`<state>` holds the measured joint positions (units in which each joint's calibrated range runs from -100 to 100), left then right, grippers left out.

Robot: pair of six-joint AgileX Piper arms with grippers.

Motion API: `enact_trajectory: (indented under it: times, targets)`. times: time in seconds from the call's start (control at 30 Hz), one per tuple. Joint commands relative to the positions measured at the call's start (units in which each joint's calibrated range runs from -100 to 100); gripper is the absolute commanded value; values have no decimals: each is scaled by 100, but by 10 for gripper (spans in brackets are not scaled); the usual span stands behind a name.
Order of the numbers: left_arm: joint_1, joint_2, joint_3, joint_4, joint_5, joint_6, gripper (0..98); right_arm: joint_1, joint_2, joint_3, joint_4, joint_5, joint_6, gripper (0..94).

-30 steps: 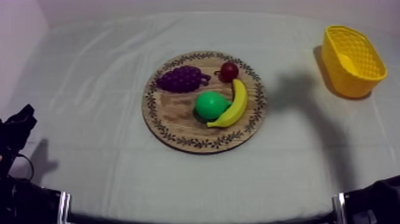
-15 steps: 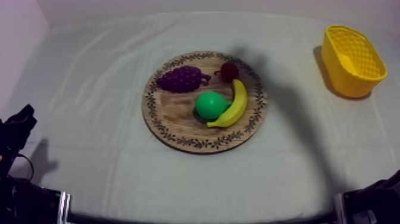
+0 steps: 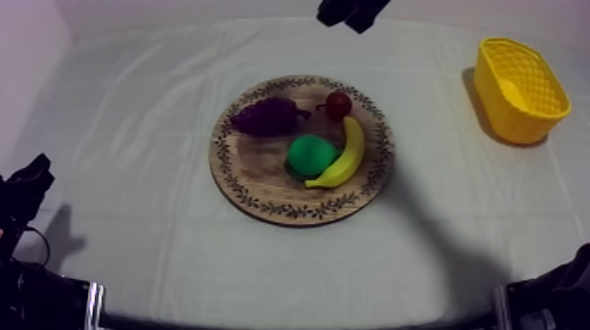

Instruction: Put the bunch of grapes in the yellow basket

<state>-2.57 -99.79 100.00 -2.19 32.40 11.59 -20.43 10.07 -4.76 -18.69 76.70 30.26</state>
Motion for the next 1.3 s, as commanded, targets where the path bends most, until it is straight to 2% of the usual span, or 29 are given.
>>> enact_trajectory:
  times: [0.0,0.07,0.13,0.27,0.73,1.27]
  targets:
    - [0,5,0,-3,2,1,1,-21,121,-88,-16,21,-25,293]
    - [0,5,0,-3,2,1,1,-55,238,-178,8,47,-68,452]
    - [0,5,0,-3,2,1,1,-91,329,-224,25,55,-96,564]
    - [0,5,0,-3,2,1,1,-158,451,-214,24,-16,-97,674]
    - [0,5,0,-3,2,1,1,-409,1576,-265,133,-696,-87,766]
    - [0,5,0,-3,2,1,1,-571,3522,-1314,353,-1100,-135,756]
